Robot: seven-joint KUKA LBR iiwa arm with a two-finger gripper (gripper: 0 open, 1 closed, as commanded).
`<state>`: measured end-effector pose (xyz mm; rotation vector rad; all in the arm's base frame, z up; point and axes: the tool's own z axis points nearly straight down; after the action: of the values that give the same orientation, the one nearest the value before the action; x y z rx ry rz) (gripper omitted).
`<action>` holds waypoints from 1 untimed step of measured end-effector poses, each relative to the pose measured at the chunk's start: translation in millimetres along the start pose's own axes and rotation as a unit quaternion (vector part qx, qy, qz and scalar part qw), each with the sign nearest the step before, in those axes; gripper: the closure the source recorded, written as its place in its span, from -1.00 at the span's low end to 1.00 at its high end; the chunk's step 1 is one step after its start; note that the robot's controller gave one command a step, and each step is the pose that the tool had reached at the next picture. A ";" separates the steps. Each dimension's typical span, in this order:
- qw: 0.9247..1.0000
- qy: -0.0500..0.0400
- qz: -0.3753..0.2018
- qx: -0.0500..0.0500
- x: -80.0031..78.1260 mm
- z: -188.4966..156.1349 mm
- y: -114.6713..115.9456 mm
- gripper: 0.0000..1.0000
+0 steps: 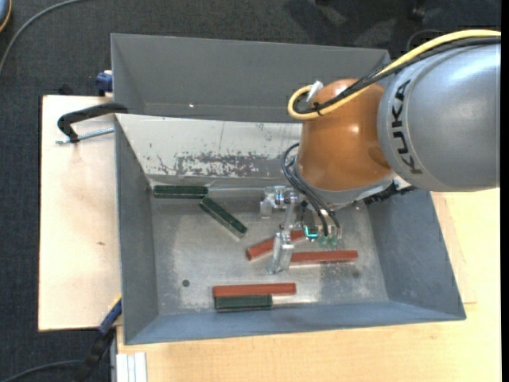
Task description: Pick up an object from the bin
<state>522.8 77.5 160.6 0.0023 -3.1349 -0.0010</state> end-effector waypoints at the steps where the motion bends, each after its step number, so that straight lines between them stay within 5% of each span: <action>1: 1.000 -0.007 -0.027 0.000 13.2 -32.0 4.5 -1.00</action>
Offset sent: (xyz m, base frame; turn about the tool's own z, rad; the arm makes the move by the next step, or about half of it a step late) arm -0.0141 0.0037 0.0300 -0.0532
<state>509.9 81.9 192.7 0.0866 -3.1473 -0.0027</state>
